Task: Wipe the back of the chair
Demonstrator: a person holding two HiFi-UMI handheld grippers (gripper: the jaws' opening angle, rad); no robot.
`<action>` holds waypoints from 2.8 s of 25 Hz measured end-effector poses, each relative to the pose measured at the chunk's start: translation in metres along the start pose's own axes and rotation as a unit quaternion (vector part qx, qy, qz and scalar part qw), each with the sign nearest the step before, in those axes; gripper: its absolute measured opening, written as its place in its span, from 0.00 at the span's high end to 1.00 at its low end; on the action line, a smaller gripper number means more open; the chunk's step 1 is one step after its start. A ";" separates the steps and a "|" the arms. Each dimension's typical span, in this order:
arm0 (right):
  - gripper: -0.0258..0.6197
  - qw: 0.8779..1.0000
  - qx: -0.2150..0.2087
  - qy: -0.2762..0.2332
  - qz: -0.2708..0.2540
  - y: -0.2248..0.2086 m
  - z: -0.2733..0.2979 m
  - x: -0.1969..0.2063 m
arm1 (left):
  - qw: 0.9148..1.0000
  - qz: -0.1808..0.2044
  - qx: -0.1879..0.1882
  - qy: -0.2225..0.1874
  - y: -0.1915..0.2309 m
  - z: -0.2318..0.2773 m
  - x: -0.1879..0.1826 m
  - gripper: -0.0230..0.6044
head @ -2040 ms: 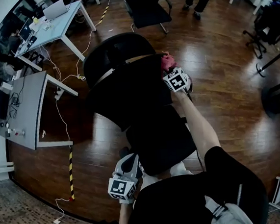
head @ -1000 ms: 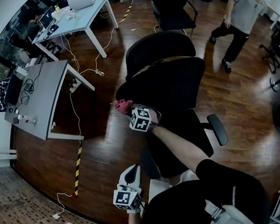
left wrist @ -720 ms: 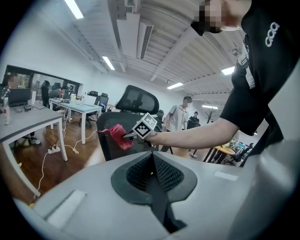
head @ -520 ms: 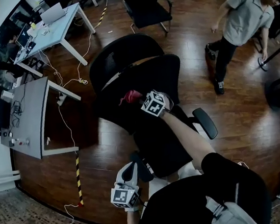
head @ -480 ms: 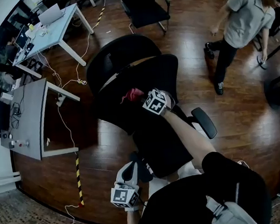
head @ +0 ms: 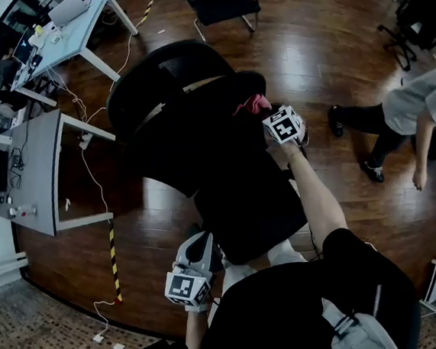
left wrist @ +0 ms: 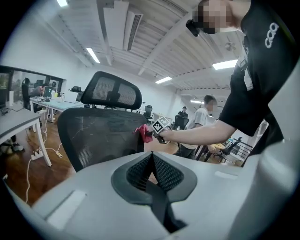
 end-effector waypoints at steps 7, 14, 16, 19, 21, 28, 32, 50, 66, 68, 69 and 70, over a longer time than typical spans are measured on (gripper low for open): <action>0.88 0.999 0.016 0.018 0.034 -0.010 0.014 0.014 | 1.000 0.003 -0.009 0.006 -0.005 0.013 0.000 0.98; 0.88 0.997 -0.057 0.018 -0.044 0.115 0.034 -0.024 | 0.999 -0.009 -0.031 -0.012 0.016 -0.024 0.006 0.98; 0.88 0.995 -0.080 0.013 -0.059 0.157 0.044 -0.019 | 0.999 -0.007 -0.039 -0.013 0.022 -0.031 0.022 0.98; 0.88 0.990 -0.118 0.013 -0.083 0.231 0.053 -0.031 | 0.998 -0.018 -0.055 -0.017 0.037 -0.059 0.031 0.98; 0.88 0.983 -0.149 0.015 -0.103 0.282 0.056 -0.046 | 0.997 -0.031 -0.071 -0.020 0.048 -0.082 0.029 0.98; 0.88 0.955 -0.247 0.009 -0.164 0.414 0.071 -0.053 | 0.992 -0.045 -0.115 -0.021 0.070 -0.125 0.052 0.98; 0.88 0.934 -0.302 0.013 -0.189 0.460 0.074 -0.036 | 0.990 -0.046 -0.129 -0.017 0.076 -0.140 0.063 0.98; 0.88 0.990 -0.128 0.033 -0.044 0.182 0.055 0.002 | 0.999 -0.013 -0.038 0.009 0.040 -0.069 0.014 0.98; 0.88 0.992 0.005 0.076 0.097 0.016 0.044 0.094 | 0.999 -0.008 -0.016 0.029 -0.001 -0.004 0.013 0.98; 0.88 0.995 -0.018 0.073 0.059 0.049 0.052 0.083 | 0.999 -0.013 -0.022 0.029 0.001 -0.011 0.015 0.98; 0.88 0.996 -0.028 0.071 0.039 0.068 0.056 0.073 | 0.999 -0.014 -0.025 0.026 0.006 -0.018 0.016 0.98; 0.88 0.997 -0.037 0.070 0.023 0.087 0.058 0.063 | 0.999 -0.012 -0.028 0.022 0.013 -0.025 0.018 0.98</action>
Point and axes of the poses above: the fingertips, and each gripper's own axes: z forward along the fingers, y to its left, x out of its underside, the point moved 5 cm from there along -z, backward along the fingers, and after that the axes turned 1 degree about x, right-handed, at the moved point
